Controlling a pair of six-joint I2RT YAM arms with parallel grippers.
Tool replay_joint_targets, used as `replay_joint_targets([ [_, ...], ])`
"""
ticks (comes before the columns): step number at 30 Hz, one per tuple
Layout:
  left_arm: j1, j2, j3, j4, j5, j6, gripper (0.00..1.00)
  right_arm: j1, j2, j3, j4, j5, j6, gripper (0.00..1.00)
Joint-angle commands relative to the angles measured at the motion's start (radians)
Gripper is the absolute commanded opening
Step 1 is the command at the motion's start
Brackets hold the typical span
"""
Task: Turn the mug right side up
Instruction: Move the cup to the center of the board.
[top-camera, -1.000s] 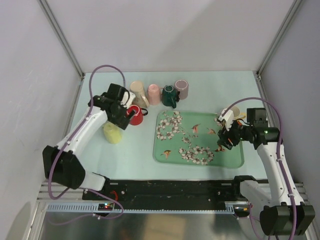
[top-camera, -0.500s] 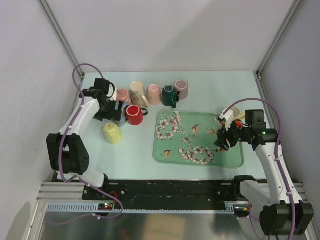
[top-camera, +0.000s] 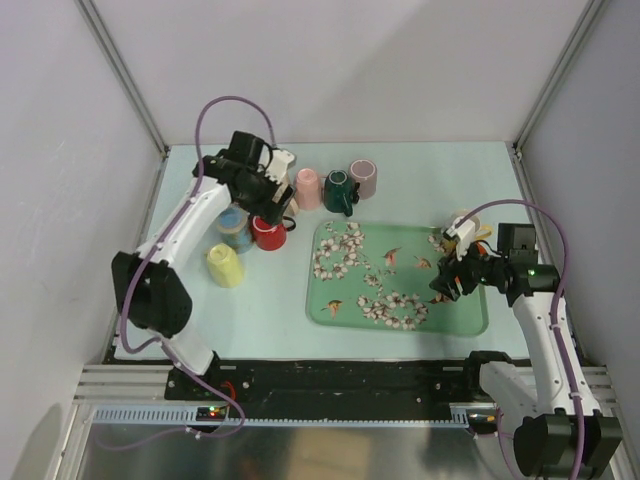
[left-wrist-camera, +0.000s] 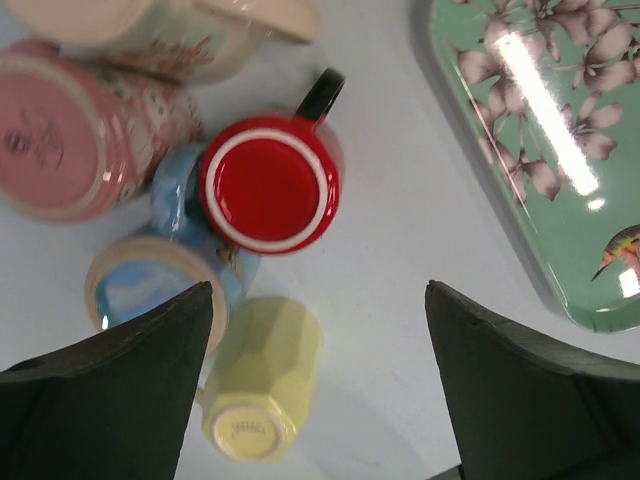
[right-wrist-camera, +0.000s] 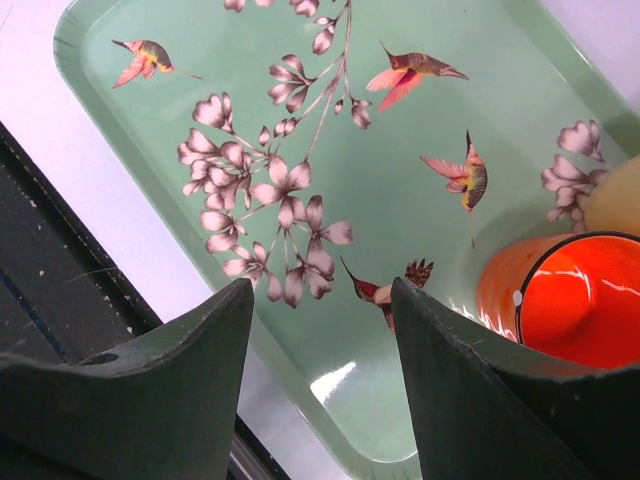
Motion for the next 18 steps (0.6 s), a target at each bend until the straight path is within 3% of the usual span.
replay_joint_targets([
  [1, -0.015, 0.099, 0.09, 0.01, 0.036, 0.119, 0.91, -0.022, -0.029, -0.007, 0.029, -0.035, 0.021, 0.63],
  [8, -0.015, 0.231, 0.191, 0.023, 0.039, 0.095, 0.91, -0.058, -0.051, -0.035, 0.037, -0.053, 0.048, 0.63],
  [18, -0.013, 0.299, 0.196, 0.045, 0.015, 0.089, 0.91, -0.084, -0.057, -0.055, 0.048, -0.069, 0.07, 0.63],
])
